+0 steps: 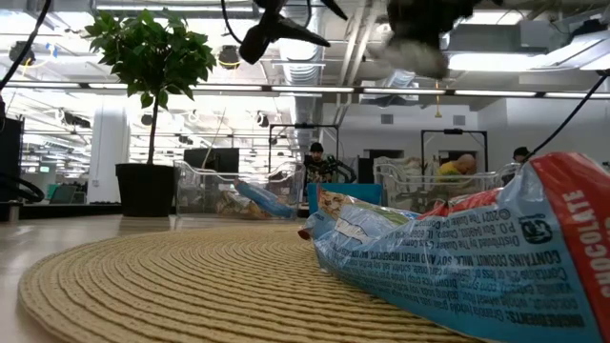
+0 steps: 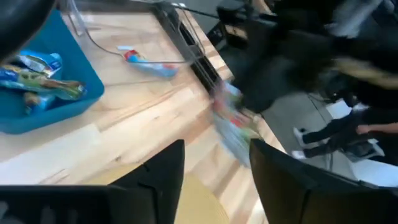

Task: Pick and place Granola Bars by type
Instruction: Put the red granola bar into the right transparent bin

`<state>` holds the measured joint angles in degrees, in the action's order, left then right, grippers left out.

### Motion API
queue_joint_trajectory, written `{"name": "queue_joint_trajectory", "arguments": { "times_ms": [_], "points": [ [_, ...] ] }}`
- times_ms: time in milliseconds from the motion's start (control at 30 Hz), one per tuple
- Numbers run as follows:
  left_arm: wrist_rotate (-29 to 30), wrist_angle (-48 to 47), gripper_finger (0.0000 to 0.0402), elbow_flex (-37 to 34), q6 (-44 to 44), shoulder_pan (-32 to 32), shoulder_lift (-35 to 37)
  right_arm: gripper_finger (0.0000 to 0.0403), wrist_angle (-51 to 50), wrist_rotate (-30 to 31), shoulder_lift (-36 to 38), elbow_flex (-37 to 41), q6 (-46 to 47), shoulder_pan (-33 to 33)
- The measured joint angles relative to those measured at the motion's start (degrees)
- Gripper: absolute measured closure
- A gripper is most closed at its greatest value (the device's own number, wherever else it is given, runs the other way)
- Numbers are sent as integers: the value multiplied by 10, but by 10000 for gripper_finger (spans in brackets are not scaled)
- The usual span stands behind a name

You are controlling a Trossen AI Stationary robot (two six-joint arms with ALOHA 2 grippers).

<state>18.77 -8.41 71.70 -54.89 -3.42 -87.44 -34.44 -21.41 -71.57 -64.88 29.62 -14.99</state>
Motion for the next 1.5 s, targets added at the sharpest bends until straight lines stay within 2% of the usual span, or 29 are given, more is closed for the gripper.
{"name": "queue_joint_trajectory", "arguments": {
  "times_ms": [133, 300, 433, 533, 733, 967, 1067, 1267, 1500],
  "points": [
    [-29, 0, 216, 0, -4, -1, 0, 384, -95, 131, 0, 0, -65, -41],
    [-52, 0, 214, 0, -4, -1, 0, 385, -122, 269, 0, 0, -113, -102],
    [-68, 0, 214, 0, -4, -1, 0, 381, -123, 344, 0, 0, -137, -145],
    [-82, -1, 214, 0, -4, -1, 0, 380, -124, 370, 0, 0, -147, -172],
    [-113, -4, 214, 0, 16, -3, 0, 358, -123, 366, 0, 0, -152, -204],
    [-114, -19, 214, 0, 20, -10, 0, 274, -127, 359, 0, -1, -181, -206],
    [-114, -18, 214, 0, 21, -13, 0, 236, -125, 318, 0, -1, -174, -201],
    [-127, -21, 214, 0, 58, -42, 0, 190, -103, 132, 7, -1, -180, -170],
    [-125, -61, 214, -1, 149, -110, -25, 179, -124, 65, 8, -1, -181, -78]
  ]
}}
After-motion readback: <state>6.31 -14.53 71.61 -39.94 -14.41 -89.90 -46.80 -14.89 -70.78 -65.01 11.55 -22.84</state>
